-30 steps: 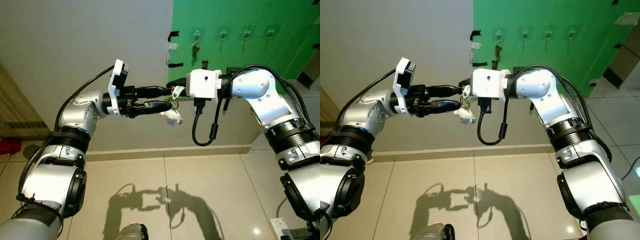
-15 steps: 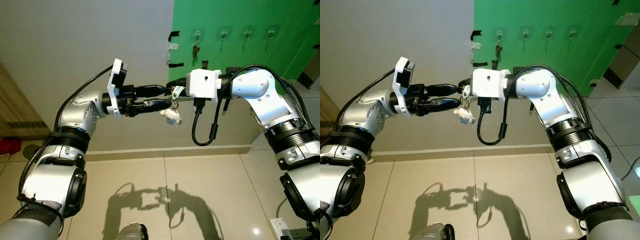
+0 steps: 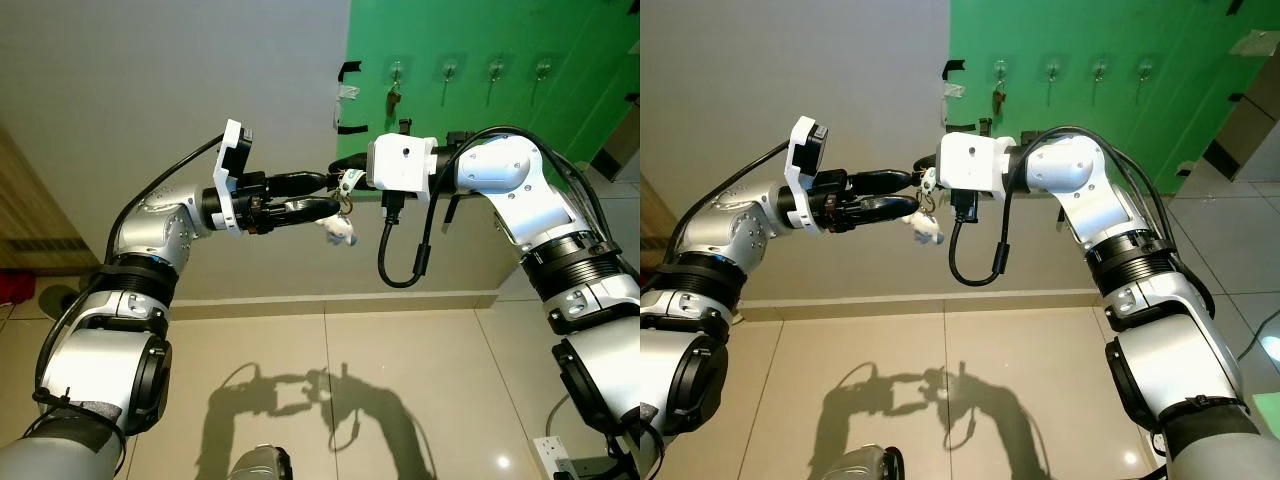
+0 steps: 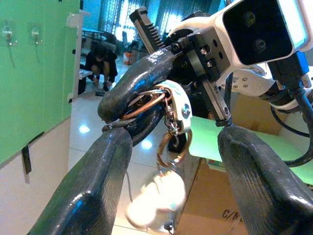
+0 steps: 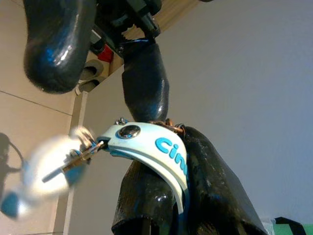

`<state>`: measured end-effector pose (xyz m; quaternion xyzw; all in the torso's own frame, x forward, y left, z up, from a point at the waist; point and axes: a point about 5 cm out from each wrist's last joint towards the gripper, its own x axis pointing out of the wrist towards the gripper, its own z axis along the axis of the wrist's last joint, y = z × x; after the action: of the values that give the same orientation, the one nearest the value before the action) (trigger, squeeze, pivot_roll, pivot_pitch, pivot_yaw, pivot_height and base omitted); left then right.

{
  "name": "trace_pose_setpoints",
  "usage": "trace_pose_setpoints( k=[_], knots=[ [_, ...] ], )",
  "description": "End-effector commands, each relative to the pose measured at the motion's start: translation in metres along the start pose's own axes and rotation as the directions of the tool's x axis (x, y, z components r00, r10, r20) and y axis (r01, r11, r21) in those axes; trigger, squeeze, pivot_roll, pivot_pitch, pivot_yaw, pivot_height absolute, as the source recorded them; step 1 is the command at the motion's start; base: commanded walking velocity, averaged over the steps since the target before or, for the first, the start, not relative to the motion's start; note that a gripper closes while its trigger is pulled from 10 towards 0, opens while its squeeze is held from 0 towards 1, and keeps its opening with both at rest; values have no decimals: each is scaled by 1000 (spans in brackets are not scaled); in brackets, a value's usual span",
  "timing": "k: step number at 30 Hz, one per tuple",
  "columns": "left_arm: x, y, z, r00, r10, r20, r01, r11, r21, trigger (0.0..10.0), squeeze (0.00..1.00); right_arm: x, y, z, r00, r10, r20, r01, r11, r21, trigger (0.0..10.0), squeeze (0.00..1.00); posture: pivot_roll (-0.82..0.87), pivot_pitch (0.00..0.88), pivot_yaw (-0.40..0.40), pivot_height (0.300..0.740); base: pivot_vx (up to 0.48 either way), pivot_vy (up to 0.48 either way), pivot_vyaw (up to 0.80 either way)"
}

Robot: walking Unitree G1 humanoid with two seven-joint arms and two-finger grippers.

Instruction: Hang keys on a hook

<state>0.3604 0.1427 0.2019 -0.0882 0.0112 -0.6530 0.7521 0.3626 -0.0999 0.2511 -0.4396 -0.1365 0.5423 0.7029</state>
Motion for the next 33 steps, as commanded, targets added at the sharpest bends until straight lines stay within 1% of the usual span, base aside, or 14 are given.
trace_pose_setpoints(
  k=[1,2,3,5,8,20,23,24,25,26,27,28,29,33],
  knots=[
    [0,0,-6,999,15,-30,-15,1000,-11,9961,0,-1,-16,16,998,-40,56,43,997,-66,0,0,-8,0,15,740,0,0,0],
    [0,0,-6,999,14,-30,-15,1000,-12,9961,0,-2,-17,17,998,-41,57,45,997,-66,0,0,-8,0,15,740,0,0,0],
    [0,-1,-8,999,10,-33,-10,1000,-12,9647,0,-3,-17,16,997,-47,60,50,997,-61,0,0,-10,0,14,740,0,0,0],
    [1,-1,-8,999,1,-34,-2,1000,-11,9647,0,-4,-18,16,997,-51,63,54,997,-54,0,0,-13,0,16,740,0,0,0],
    [3,-3,-9,999,-25,-37,25,1000,-11,10000,0,-6,-18,15,996,-56,67,59,997,-46,0,0,-15,0,18,740,0,0,0],
    [11,-6,-14,998,-51,-49,50,999,-23,10000,0,-8,-19,17,994,-68,89,71,997,-31,0,0,-26,0,20,740,0,0,0],
    [13,-6,-14,997,-54,-46,53,998,-28,9804,0,-8,-20,18,993,-70,94,73,997,-29,0,0,-26,0,18,740,0,0,0],
    [15,-6,-14,997,-59,-41,58,998,-34,4784,0,-7,-20,19,993,-71,98,74,997,-28,0,0,-26,0,16,740,0,0,0],
    [17,-7,-14,997,-64,-37,62,997,-37,2902,0,-7,-20,19,992,-71,101,74,997,-27,0,0,-26,0,15,740,0,0,0],
    [20,-7,-14,997,-68,-33,67,997,-39,1922,0,-7,-20,20,992,-71,105,74,997,-25,0,0,-26,0,12,740,0,0,0],
    [22,-7,-14,997,-71,-31,70,997,-40,1922,0,-7,-20,20,992,-71,108,74,997,-24,0,0,-26,0,12,740,0,0,0],
    [24,-7,-14,997,-72,-28,71,997,-41,510,0,-7,-20,21,991,-71,111,74,997,-23,0,0,-26,0,10,740,0,0,0],
    [26,-7,-14,997,-72,-25,71,997,-40,0,0,-7,-20,21,991,-70,113,73,997,-22,0,0,-26,0,10,740,0,0,0],
    [29,-6,-13,998,-64,-19,64,997,-40,0,0,-6,-20,22,991,-69,118,72,997,-20,0,0,-30,0,5,740,0,0,0]
  ],
)
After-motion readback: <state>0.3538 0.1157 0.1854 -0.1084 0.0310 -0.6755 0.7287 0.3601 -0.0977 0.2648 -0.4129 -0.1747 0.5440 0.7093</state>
